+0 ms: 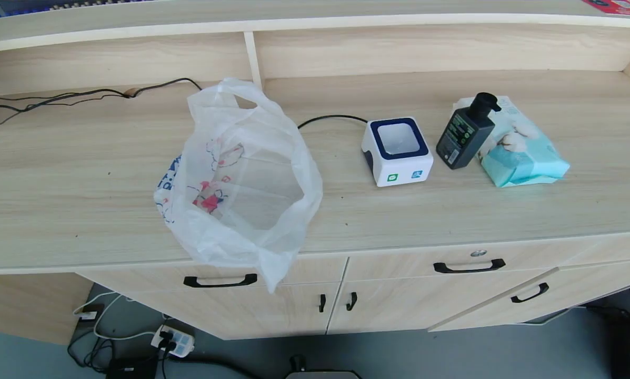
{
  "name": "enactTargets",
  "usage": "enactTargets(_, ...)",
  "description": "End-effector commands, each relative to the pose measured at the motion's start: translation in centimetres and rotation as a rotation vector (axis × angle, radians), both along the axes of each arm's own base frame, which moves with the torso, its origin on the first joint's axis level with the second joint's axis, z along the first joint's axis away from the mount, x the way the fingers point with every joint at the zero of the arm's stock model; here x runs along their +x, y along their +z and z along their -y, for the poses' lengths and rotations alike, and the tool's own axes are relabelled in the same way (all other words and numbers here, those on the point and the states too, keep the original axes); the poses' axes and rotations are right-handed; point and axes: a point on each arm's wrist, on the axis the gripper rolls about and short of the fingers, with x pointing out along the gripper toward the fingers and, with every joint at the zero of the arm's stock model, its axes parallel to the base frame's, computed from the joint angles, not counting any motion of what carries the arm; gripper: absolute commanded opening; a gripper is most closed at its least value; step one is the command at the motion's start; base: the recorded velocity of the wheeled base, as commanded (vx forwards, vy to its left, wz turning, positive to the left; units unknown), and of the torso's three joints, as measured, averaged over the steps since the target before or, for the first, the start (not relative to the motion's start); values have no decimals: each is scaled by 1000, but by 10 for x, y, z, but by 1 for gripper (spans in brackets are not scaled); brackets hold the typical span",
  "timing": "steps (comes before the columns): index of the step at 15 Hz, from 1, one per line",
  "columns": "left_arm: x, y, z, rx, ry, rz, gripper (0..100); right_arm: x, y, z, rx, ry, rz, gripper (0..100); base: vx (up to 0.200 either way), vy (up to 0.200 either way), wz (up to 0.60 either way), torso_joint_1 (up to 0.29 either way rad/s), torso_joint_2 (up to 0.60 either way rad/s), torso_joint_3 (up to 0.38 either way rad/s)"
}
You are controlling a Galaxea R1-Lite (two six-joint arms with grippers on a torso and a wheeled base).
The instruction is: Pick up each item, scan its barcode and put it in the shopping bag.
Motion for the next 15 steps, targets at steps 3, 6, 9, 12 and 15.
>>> enactTargets(3, 0, 0, 0, 0, 1, 0, 100, 180, 230, -1, -4, 16, 224, 100, 0, 0, 0, 0, 0, 0)
enactTargets(6, 0, 0, 0, 1, 1, 0, 100, 288, 243, -1, 32, 50, 438, 100, 0, 0, 0, 0, 0, 0)
enactTargets(9, 0, 0, 0, -3, 0, 2, 100, 304, 213, -19, 37, 155, 336, 100, 0, 0, 0, 0, 0, 0)
enactTargets(12, 0, 0, 0, -2, 1, 2, 100, 321, 185, -29, 38, 182, 259, 100, 0, 0, 0, 0, 0, 0)
enactTargets(15, 0, 0, 0, -3, 0, 0, 100, 339, 171, -30, 39, 181, 273, 100, 0, 0, 0, 0, 0, 0)
